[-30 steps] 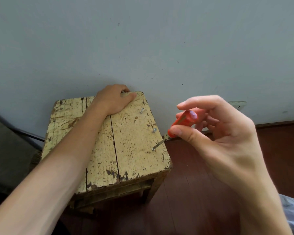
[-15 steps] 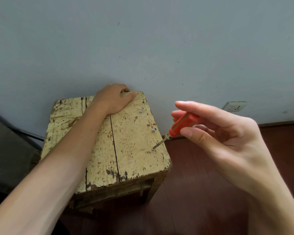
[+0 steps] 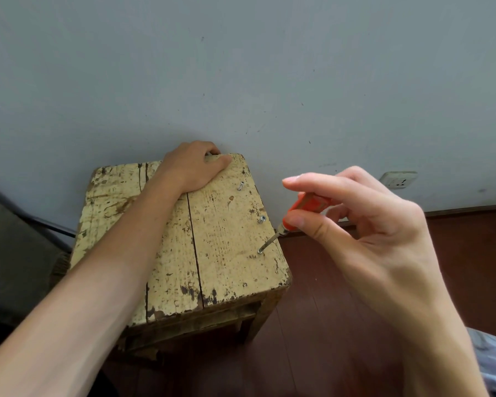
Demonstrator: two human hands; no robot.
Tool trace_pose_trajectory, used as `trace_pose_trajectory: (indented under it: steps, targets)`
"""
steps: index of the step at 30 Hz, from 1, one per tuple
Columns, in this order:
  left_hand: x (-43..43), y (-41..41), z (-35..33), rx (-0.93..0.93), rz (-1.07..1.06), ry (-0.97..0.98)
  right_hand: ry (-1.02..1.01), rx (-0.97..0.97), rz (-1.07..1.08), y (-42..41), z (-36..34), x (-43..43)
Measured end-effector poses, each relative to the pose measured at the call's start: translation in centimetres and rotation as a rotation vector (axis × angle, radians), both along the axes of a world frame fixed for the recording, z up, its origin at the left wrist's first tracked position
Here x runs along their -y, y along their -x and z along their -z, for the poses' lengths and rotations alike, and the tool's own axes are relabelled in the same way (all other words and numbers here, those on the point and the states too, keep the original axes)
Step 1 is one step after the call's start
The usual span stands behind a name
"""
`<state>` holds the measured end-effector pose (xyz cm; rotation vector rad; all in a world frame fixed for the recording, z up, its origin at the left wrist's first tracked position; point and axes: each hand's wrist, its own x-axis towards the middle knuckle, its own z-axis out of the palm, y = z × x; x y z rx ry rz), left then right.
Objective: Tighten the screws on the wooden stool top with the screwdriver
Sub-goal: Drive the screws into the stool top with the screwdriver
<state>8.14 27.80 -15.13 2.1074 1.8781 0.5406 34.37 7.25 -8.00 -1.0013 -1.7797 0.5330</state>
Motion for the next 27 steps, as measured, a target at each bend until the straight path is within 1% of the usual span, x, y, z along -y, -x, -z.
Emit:
trace_pose_trajectory:
  steps: [2, 4, 8, 12, 17, 21, 24, 27]
  targets:
    - [0.0, 0.0, 0.0, 0.001, -0.003, 0.001, 0.041, 0.005, -0.070, -0.5, -0.2, 0.1]
    - [0.0, 0.0, 0.0, 0.001, -0.002, 0.000, 0.109, -0.037, -0.139, -1.0, -0.4, 0.2]
    - [-0.2, 0.0, 0.1, -0.002, 0.008, 0.000, 0.154, -0.112, -0.139, -1.3, -0.4, 0.3]
    - [-0.2, 0.1, 0.2, -0.005, 0.006, 0.005, 0.123, -0.136, -0.135, -0.9, -0.3, 0.3]
    - [-0.1, 0.0, 0.2, -0.005, -0.002, 0.002, 0.008, -0.095, -0.030, 0.2, 0.5, -0.3]
    - [0.1, 0.0, 0.0, 0.006, 0.001, 0.010, -0.046, -0.113, -0.002, 1.0, 0.9, -0.7]
    - [0.1, 0.0, 0.0, 0.010, 0.000, 0.006, -0.017, -0.099, 0.009, 0.5, 0.8, -0.8]
    - [0.1, -0.1, 0.0, 0.004, 0.003, 0.006, 0.082, -0.104, -0.091, -0.5, 0.5, -0.5]
